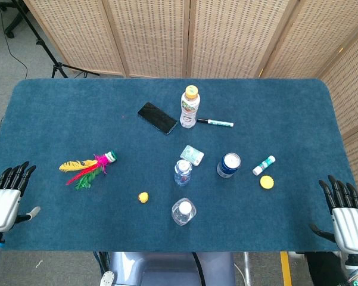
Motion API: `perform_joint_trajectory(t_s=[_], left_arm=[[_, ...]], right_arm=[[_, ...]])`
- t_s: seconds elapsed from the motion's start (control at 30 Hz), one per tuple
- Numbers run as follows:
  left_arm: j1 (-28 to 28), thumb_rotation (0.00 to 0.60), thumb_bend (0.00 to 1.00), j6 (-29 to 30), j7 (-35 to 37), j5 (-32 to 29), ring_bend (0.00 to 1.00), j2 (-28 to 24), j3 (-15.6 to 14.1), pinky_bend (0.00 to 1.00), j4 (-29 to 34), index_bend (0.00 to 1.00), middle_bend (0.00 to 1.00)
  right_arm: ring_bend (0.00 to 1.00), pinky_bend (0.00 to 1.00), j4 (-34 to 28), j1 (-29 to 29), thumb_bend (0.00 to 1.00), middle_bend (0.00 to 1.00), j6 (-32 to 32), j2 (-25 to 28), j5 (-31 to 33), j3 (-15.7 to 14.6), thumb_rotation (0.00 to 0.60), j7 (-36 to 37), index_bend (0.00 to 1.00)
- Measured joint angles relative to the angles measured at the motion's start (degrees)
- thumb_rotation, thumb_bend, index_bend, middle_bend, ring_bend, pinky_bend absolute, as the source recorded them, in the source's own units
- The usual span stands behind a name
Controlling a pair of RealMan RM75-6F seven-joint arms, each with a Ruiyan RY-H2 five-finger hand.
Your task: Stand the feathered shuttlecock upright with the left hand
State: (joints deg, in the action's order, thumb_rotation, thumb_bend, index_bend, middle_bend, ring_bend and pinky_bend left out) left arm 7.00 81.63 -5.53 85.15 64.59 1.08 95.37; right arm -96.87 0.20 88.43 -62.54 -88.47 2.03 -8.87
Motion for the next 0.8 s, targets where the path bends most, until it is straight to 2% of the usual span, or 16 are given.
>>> perform_joint_trajectory(t_s=[0.8], left_arm=[[0.5,0.6,0.17,-1.3,1.0,-1.0,0.0,-0.5,0.3,0.0,0.6,0.0,0.0]], right_arm=[[0.0,0.0,0.2,0.2,0.0,0.0,-0.4,-0.4,0.1,0.0,0.6,-0.7,0.0]])
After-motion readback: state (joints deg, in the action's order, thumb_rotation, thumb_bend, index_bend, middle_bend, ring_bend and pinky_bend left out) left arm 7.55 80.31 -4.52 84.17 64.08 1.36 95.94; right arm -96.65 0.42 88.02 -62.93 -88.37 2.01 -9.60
